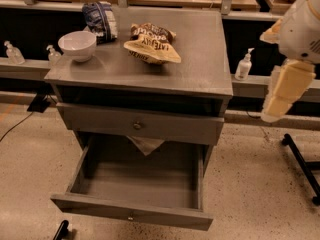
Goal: Place brown chip bag into middle drawer
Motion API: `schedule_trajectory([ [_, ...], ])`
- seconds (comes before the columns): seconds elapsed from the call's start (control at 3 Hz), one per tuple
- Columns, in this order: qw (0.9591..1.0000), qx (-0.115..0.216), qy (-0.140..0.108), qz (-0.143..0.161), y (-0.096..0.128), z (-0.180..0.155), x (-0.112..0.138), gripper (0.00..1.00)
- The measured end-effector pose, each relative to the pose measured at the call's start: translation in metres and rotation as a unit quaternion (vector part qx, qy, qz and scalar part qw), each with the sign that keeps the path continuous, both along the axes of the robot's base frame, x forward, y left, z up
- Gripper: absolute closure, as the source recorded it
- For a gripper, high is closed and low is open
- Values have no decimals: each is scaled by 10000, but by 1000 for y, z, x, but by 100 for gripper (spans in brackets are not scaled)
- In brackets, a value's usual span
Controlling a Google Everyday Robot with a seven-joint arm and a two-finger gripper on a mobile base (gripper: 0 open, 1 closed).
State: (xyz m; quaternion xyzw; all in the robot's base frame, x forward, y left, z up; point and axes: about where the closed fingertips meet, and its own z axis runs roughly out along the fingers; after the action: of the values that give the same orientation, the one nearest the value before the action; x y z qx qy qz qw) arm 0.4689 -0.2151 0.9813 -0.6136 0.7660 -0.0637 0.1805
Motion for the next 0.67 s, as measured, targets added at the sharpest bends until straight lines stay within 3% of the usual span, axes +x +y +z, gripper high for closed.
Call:
schedule_trajectory([
  [0.33, 9978, -251, -609, -23, 4, -7, 62, 0],
  [0.67, 9967, -208, -791, 7, 5, 2, 64, 0],
])
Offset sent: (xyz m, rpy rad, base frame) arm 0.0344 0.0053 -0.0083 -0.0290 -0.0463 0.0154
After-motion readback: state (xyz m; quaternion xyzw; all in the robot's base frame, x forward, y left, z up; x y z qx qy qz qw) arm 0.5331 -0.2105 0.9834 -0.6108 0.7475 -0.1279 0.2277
